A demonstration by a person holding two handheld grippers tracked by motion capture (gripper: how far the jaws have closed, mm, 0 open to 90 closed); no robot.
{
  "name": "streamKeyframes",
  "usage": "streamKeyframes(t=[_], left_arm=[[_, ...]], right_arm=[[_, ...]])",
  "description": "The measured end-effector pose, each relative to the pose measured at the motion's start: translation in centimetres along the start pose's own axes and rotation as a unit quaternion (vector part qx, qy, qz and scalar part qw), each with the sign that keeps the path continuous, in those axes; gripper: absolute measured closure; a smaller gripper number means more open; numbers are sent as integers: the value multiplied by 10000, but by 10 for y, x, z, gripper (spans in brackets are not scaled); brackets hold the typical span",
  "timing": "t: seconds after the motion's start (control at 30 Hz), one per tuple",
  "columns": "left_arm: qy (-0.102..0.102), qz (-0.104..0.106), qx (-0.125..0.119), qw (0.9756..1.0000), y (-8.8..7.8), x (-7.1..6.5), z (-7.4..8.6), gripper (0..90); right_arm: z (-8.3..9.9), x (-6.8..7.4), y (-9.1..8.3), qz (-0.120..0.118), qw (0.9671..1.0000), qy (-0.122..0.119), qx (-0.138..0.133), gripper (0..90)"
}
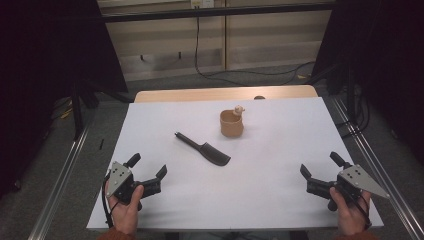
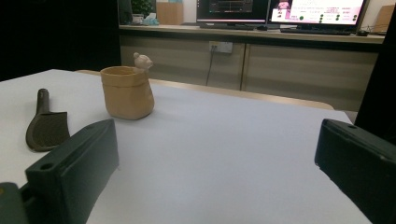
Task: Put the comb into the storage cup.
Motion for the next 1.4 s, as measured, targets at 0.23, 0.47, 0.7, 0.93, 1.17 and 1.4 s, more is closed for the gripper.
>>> streamKeyframes(t=[0.23, 0.47, 0.7, 0.93, 1.17, 1.4], left_arm=[[-121, 121, -112, 9998, 8, -4, -5, 24], [-36, 194, -109, 9997, 22, -3, -7, 18], [43, 379, -24, 9993, 34, -8, -9, 18], [-73, 460, -49, 9989, 49, -15, -15, 19], [39, 740, -102, 9972, 67, -15, -15, 16], [128, 724, -171, 9971, 85, -9, -12, 19]], right_arm=[[-1, 3, -1, -103, 9999, -24, -24, 0], [0, 3, 1, -82, 10000, -17, 18, 0], [0, 3, 0, -91, 10000, -3, 12, 0], [1, 3, 1, -114, 9999, -4, 34, 0], [1, 4, 1, -146, 9999, 10, 48, 0], [2, 4, 1, -162, 9999, 0, 60, 0]])
Point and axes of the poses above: each handheld gripper's, and its own axes: y roughly forward along the jaws, z roughly out of its underside, x roughly to its left, the point moved 5 cm from there along y, roughly forward along the jaws, and after that the axes turned 13 degrees about -x, right-handed, at the moved point
